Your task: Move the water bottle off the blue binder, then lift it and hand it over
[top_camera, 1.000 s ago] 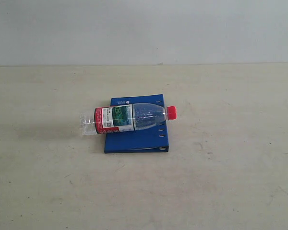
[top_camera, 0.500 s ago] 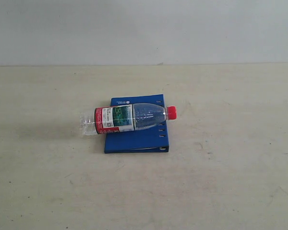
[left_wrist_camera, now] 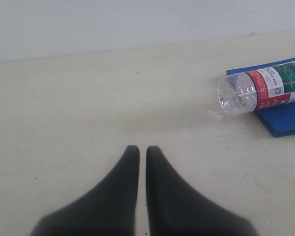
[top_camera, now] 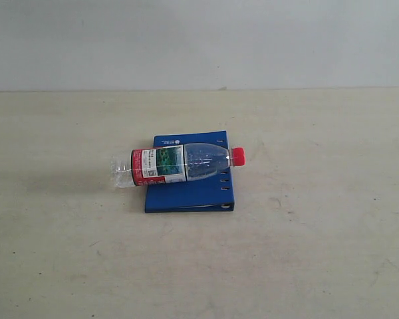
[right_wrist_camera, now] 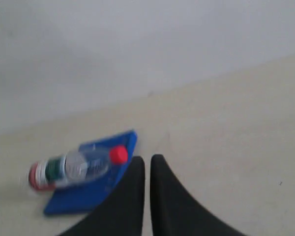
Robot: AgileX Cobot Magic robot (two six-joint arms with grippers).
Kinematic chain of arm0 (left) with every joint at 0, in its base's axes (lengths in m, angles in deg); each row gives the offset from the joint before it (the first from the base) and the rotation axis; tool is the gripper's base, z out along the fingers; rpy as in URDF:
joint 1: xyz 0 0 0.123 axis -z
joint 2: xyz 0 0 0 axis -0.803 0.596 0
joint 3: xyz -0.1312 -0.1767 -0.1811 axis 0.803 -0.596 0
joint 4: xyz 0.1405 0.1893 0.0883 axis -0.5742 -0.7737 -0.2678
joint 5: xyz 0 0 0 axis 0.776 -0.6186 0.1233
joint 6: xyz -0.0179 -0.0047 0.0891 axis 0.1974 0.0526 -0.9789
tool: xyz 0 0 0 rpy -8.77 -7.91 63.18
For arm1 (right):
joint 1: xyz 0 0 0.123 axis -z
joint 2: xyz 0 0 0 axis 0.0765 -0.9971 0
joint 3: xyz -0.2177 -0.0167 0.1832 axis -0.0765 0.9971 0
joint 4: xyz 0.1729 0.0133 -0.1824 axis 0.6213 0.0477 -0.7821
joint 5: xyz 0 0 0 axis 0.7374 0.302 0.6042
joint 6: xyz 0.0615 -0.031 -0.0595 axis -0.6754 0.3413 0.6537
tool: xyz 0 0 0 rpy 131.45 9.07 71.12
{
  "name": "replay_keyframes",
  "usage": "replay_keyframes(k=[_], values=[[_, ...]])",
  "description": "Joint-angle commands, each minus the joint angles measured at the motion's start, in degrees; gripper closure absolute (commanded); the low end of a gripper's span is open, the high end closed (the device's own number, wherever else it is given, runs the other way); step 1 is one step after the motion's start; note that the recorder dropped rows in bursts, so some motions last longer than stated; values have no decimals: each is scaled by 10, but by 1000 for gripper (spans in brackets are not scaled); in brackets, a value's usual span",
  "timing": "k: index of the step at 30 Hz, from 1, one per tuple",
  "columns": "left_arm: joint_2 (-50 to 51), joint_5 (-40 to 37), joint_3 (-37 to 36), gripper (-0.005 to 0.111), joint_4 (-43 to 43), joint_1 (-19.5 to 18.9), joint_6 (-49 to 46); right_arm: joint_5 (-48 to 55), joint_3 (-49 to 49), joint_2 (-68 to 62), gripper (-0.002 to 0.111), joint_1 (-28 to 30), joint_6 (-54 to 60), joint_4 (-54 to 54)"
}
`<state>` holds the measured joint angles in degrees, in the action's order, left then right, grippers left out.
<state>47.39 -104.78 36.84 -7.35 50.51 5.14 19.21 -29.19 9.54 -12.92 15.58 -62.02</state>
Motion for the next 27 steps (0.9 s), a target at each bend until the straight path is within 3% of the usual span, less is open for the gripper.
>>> replay_keyframes(k=[1,2,4,6,10,12,15,17,27], values=[[-2,2,-1,102,5,2,-2,-15,-39,-213,108,-153,12,-91],[-2,2,-1,102,6,2,-2,-48,-59,-292,108,-210,33,-119],[-2,2,-1,102,6,2,-2,-148,-83,-383,108,-257,122,-121],[-2,2,-1,102,6,2,-2,-277,-105,-447,108,-263,201,-98],[-2,2,-1,102,6,2,-2,-353,-159,-494,106,-246,208,232],[-2,2,-1,102,6,2,-2,-292,-193,-511,92,-205,208,224],[-2,2,-1,102,6,2,-2,-117,-273,-546,63,-139,228,184],[-2,2,-1,102,6,2,-2,-45,-314,-568,54,-112,229,183],[-2,2,-1,102,6,2,-2,285,-569,-742,57,-36,244,187]])
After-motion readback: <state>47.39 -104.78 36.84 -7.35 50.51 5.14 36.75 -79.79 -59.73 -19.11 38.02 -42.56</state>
